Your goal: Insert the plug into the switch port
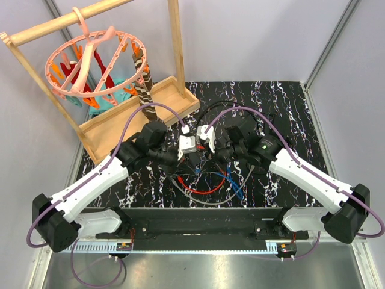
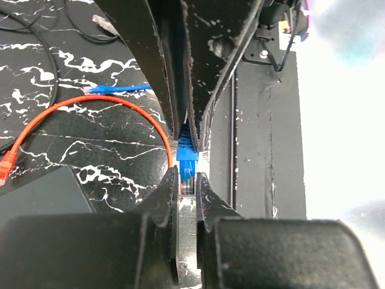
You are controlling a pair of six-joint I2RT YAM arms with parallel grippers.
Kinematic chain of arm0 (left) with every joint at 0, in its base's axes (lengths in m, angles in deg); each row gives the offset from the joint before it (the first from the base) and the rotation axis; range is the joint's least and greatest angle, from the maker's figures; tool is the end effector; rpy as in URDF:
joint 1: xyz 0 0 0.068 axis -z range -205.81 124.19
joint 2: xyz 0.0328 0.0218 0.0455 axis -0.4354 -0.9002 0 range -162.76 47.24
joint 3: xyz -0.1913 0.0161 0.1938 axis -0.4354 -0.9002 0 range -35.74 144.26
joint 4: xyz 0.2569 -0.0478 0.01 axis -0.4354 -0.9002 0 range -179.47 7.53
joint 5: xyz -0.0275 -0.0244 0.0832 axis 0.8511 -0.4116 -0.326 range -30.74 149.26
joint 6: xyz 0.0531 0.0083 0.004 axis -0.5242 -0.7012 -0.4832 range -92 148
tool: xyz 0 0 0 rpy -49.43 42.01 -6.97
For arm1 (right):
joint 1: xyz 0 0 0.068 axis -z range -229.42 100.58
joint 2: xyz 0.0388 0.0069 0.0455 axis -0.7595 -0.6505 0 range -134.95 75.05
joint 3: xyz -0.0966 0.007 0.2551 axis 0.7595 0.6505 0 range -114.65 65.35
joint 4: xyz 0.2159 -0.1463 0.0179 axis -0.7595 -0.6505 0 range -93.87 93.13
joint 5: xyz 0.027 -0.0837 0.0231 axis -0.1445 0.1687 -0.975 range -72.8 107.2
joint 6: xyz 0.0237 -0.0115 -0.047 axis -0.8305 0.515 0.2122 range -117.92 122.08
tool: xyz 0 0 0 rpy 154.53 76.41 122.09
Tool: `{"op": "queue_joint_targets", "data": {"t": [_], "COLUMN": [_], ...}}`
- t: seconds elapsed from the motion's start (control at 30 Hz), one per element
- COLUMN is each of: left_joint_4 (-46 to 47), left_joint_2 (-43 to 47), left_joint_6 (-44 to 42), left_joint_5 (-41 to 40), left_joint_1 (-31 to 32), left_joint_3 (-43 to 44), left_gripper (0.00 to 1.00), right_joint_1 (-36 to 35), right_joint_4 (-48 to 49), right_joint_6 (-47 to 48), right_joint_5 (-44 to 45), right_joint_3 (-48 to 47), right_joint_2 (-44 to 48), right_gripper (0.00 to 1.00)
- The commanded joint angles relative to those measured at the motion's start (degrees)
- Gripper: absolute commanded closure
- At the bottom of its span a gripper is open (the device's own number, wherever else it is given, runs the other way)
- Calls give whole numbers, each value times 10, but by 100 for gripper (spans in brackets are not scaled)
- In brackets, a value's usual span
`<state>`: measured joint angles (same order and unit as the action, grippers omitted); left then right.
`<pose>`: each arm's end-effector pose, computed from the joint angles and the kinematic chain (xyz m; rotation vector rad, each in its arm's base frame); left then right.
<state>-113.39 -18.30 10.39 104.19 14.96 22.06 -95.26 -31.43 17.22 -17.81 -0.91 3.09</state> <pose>0.1647 -0.1752 0.3183 1.4454 1.6964 -1.0964 0.1711 0.2055 0.3334 -1.4443 1.7958 0.9735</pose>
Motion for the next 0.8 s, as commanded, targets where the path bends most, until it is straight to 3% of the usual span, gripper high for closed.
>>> {"op": "queue_joint_targets", "data": {"t": [0.0,0.07,0.2,0.23,0.27,0.3,0.4,0.53,0.63,0.77], "left_joint_4": [37,30,16,12,11,9,10,18,45,59], "left_joint_2": [-13,-17,-12,-6,1,17,58,110,159,196], "left_joint_6": [3,-1,2,3,6,9,22,43,72,107], "left_joint_5": [28,32,21,17,0,-10,-80,-180,-241,-255], "left_joint_1": [-23,-27,-38,-40,-46,-52,-65,-79,-85,-87], "left_joint_3": [42,51,64,66,71,73,82,100,94,81], "left_gripper": [98,91,61,57,53,42,33,10,1,1], "right_joint_1": [-30,-33,-40,-43,-48,-51,-71,-91,-108,-122], "right_joint_4": [-18,-23,-23,-20,-18,-16,-8,26,74,154], "right_joint_6": [13,12,-3,-11,-16,-20,-39,-84,-120,-174], "right_joint_5": [-22,-21,-16,-16,-12,-9,9,27,47,92], "right_joint_3": [-19,-19,-35,-40,-45,-56,-78,-88,-78,-47], "right_joint_2": [7,6,9,9,11,12,9,-2,-6,-16], "right_gripper": [100,100,100,100,100,100,100,100,100,100]}}
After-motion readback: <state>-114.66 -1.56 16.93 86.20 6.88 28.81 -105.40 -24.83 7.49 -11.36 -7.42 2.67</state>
